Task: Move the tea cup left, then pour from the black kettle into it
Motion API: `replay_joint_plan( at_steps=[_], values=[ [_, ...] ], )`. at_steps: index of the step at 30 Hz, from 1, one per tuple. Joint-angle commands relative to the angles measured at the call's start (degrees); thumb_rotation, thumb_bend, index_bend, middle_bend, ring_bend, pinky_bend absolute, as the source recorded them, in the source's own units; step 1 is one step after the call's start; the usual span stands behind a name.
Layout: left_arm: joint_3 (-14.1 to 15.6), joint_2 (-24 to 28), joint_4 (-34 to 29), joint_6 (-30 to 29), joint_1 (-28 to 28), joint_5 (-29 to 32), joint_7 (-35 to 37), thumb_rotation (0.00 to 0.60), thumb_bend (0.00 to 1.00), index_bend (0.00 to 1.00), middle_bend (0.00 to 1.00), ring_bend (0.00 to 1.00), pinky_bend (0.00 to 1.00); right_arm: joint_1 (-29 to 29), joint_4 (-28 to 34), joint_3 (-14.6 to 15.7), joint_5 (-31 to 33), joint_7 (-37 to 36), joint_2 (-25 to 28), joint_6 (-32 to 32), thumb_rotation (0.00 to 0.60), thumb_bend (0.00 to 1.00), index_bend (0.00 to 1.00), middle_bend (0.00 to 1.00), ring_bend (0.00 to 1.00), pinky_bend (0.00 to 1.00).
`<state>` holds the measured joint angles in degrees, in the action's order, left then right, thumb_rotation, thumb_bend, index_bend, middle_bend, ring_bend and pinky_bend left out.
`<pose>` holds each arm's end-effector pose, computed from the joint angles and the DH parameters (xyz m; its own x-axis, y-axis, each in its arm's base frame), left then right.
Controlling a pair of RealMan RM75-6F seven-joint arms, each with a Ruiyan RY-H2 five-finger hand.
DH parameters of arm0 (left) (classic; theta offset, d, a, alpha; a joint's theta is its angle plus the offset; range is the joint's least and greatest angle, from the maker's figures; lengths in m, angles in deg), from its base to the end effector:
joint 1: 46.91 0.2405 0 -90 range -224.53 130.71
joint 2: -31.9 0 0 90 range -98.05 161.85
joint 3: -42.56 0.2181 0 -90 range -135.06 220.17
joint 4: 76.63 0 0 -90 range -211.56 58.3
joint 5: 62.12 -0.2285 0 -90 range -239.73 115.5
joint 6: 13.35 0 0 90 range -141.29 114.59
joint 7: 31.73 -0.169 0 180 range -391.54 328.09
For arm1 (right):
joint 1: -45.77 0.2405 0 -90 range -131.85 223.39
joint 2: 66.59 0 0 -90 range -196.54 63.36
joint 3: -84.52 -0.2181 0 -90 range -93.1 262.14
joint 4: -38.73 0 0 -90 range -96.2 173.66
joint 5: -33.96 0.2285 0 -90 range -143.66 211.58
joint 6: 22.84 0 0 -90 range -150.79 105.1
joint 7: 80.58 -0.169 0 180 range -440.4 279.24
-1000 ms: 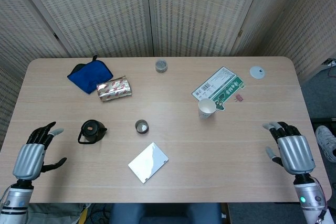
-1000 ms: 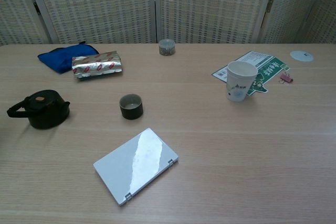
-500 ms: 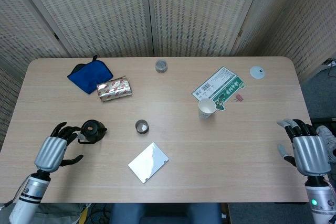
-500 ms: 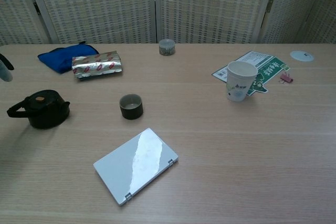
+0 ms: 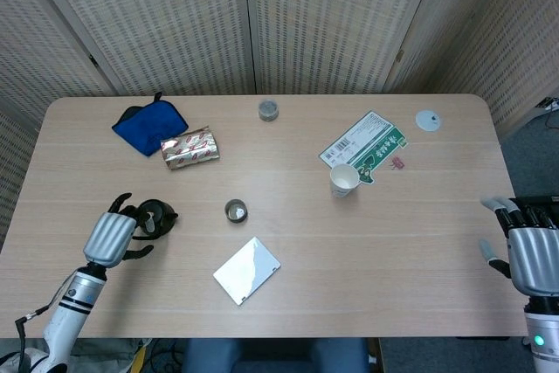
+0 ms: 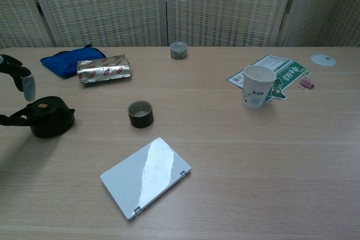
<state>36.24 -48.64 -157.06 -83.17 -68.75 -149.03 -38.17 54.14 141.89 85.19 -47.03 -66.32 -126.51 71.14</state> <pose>-0.2210 0.2915 0.0269 0.4611 0.0810 0.8836 0.8577 -0.2958 -0.4205 -0.2512 -0.2027 0.1484 0.5164 0.0923 0.8514 -0.8563 0.0442 0.5146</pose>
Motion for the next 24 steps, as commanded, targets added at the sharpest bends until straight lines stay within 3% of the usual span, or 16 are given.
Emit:
replay_joint_plan(
  at_steps=[1, 9, 24],
  values=[
    [-0.54, -0.87, 0.34, 0.81, -0.79, 1.17, -0.61, 0.599, 0.17, 0.56, 0.44, 0.4, 0.12, -0.36, -0.08, -0.34, -0.05, -0.22, 0.15, -0.32, 0.6, 0.26, 0.26, 0.26, 0.19, 0.3],
    [-1.77, -3.98, 1.62, 3.2, -3.11, 4.57, -3.41, 0.517, 0.17, 0.57, 0.44, 0.41, 0.13, -1.66, -0.53, -1.63, 0.03, -1.18, 0.62, -0.84, 0.6, 0.26, 0.26, 0.25, 0.19, 0.3],
    [-2.67, -7.32, 5.44, 6.5, -5.83, 10.61, -9.11, 0.502, 0.17, 0.57, 0.45, 0.42, 0.13, -3.63, -1.32, -3.26, -0.03, -2.94, 1.18, -1.59, 0.6, 0.26, 0.26, 0.25, 0.19, 0.3]
  ],
)
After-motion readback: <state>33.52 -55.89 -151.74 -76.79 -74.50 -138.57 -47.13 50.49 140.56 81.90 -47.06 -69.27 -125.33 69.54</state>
